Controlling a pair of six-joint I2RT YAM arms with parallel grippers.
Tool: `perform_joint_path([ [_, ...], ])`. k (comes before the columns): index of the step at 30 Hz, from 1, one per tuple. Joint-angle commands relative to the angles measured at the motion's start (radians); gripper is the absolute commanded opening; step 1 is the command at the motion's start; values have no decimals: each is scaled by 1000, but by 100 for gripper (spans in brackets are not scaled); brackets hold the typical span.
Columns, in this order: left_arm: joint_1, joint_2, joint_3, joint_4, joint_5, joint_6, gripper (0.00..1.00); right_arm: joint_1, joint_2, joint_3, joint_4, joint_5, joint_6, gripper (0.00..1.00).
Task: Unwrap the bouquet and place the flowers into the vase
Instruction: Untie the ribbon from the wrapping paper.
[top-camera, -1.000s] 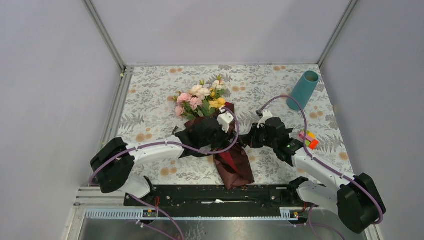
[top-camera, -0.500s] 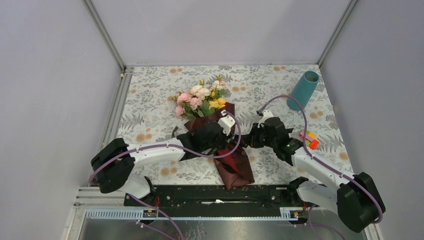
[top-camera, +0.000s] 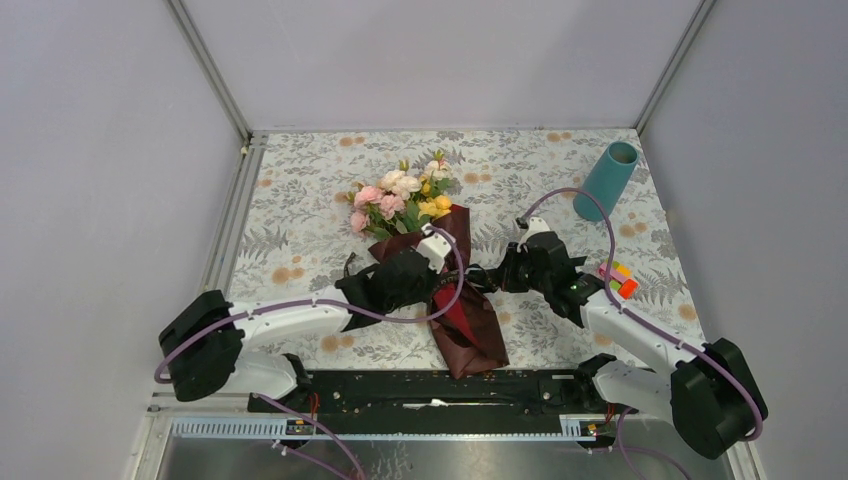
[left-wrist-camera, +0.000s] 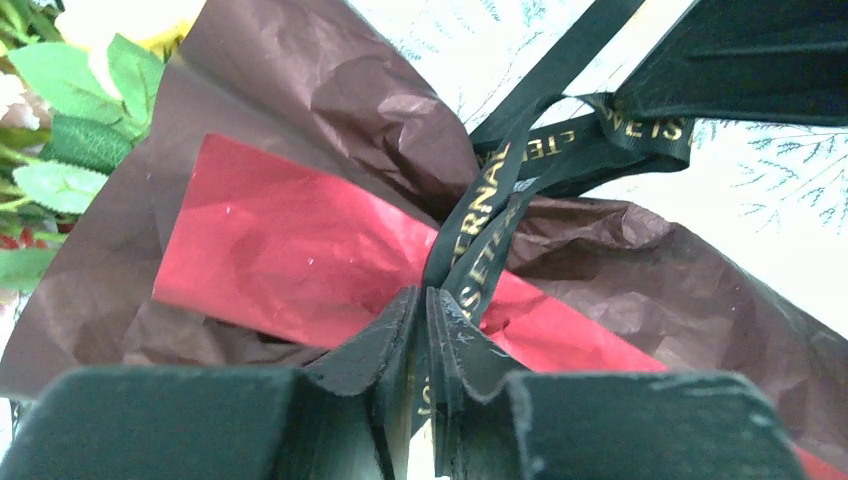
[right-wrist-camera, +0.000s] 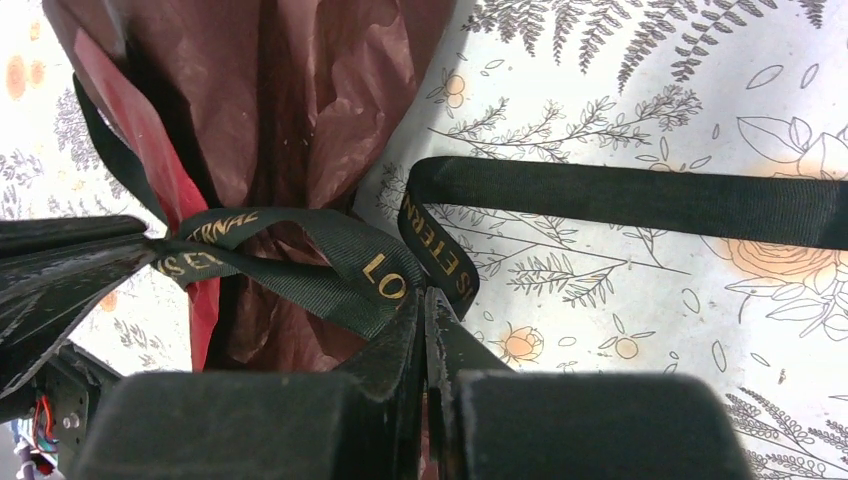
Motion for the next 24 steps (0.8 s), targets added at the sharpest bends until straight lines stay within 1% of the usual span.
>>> perform_joint_path([
  [1,-3,-79,-45,43,-47,-46,13,-3,18,44,-8,59,27,0],
  [7,-3,-147,-101,43,-55,-80,9,-4,32,51,-8,75,41,0],
  [8,-2,-158,-110,46,-58,-86,9,-3,31,49,-38,80,44,0],
  [11,-2,-186,-133,48,-66,-102,4,-3,28,43,-48,116,54,0],
  [13,-2,-199,-144,49,-65,-114,4,-3,29,41,-48,110,56,0],
  [16,-2,-219,-159,74,-13,-116,14,-3,32,38,-47,100,56,0],
  [18,-2,-218,-160,109,38,-106,23,-3,31,39,-48,98,56,0],
  [19,-2,-212,-155,119,64,-99,25,-3,31,38,-48,96,55,0],
  [21,0,-187,-136,128,100,-91,29,-3,28,38,-47,93,54,0],
  [24,9,-134,-98,124,124,-79,30,-3,26,38,-48,89,55,0],
])
